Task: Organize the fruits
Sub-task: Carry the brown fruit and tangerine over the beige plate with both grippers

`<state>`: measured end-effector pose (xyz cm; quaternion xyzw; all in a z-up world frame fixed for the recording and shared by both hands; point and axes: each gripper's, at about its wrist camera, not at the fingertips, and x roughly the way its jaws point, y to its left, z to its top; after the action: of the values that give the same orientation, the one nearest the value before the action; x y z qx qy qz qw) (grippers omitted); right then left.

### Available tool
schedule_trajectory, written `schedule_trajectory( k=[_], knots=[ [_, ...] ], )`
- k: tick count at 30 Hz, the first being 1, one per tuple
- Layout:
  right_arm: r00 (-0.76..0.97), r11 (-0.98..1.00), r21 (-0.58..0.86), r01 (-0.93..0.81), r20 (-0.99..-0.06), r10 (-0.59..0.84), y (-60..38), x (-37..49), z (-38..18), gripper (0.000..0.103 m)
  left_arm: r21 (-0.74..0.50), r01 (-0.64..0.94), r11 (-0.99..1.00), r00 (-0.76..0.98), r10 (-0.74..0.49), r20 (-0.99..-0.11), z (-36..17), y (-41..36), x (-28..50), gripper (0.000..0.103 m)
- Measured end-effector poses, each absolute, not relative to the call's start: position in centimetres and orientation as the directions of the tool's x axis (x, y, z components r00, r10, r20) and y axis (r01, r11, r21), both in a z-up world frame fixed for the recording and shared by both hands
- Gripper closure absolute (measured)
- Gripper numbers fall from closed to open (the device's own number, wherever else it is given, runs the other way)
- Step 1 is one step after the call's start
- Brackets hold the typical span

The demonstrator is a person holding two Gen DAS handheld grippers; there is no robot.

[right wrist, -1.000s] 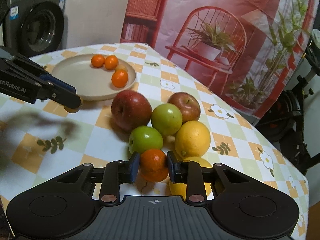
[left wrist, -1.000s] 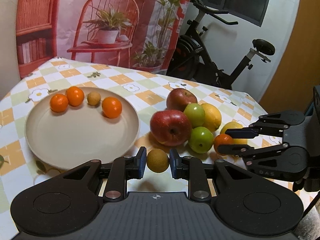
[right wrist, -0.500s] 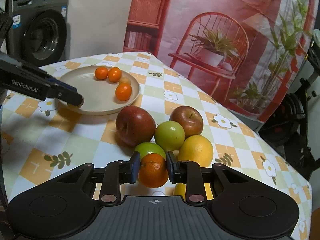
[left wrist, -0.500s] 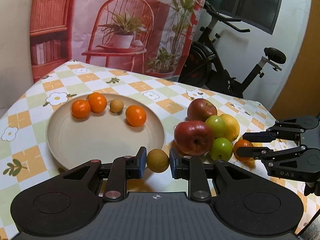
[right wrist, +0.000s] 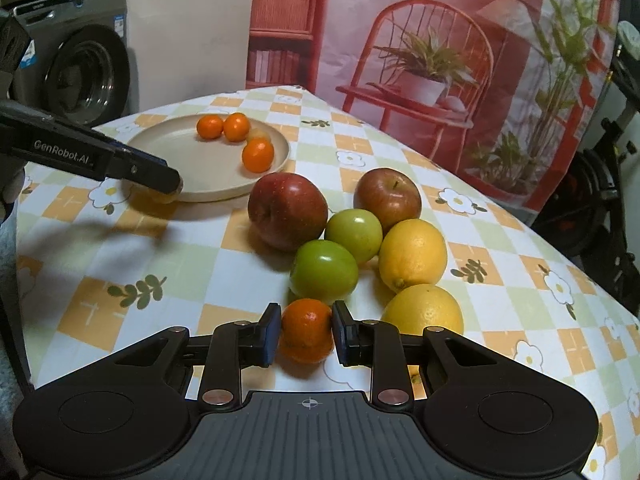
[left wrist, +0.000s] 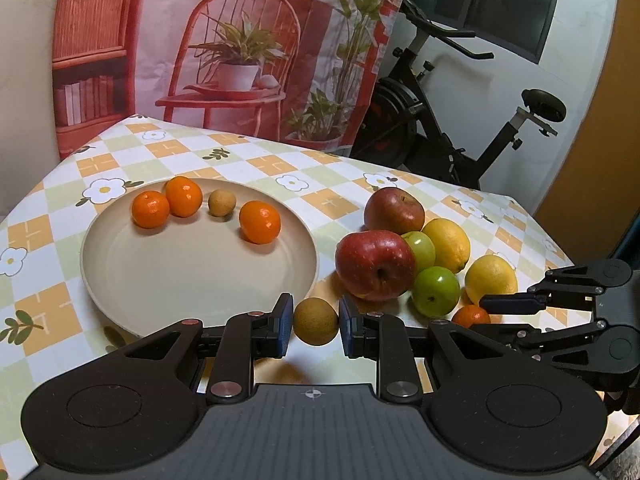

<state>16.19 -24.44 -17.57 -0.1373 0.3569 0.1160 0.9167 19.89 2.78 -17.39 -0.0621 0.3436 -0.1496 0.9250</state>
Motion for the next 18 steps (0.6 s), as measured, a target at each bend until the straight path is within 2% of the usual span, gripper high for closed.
schedule_trajectory(
  k=[7,18],
  knots=[
    [0.710,0.945,-0.142,-0.296,-0.694,0.119,-24.64,16.68,-17.83,0.073,-0.219,0.236,0.947,0.709,-0.322,-0.627,-17.83,2.76,19.92,0.077],
    [0.702,0.951,-0.124,-0.283,-0.703,0.118,-24.77,17.09,-18.37,0.073,-0.217,0.239,0.946,0.704,-0.323,-0.633,-17.99,2.56,19.89,0.077]
  ],
)
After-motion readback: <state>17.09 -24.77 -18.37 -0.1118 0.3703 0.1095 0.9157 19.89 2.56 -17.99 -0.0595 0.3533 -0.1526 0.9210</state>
